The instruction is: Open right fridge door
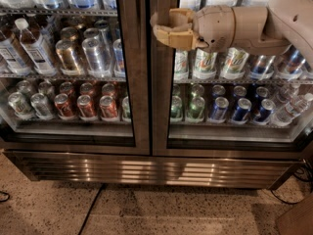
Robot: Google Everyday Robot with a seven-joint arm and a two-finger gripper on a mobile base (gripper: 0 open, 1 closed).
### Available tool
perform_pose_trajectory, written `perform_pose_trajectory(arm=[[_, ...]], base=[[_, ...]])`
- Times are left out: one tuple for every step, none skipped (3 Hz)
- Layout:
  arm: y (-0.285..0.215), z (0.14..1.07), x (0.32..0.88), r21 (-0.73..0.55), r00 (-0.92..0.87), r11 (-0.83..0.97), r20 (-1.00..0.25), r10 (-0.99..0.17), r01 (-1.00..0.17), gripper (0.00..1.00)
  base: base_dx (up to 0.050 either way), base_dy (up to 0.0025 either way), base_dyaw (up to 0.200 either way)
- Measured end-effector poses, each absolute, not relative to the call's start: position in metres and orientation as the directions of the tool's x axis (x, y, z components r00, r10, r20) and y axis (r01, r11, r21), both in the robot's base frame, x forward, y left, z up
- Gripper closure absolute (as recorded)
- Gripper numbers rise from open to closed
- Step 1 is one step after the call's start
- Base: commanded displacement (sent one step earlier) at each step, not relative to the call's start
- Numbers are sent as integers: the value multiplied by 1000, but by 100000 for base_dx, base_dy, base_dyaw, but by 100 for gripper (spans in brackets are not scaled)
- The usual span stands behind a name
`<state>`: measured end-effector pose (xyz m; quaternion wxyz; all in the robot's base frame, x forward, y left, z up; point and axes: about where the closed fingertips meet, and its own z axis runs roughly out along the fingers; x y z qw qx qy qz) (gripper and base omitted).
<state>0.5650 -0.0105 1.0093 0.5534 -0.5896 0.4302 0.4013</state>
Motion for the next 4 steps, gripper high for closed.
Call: perform_pose_trajectory(arm=[[-10,1009,565,-307,308,-18,-949,-61,-951,100],[-9,1009,566,-307,308,-18,-949,-61,-951,100],[-8,1009,566,-308,308,-18,-950,-58,-951,100],[-8,1009,566,-308,308,-18,-950,-57,-951,100]], base=[[0,0,0],[0,0,0],[0,0,0],[0,0,0]])
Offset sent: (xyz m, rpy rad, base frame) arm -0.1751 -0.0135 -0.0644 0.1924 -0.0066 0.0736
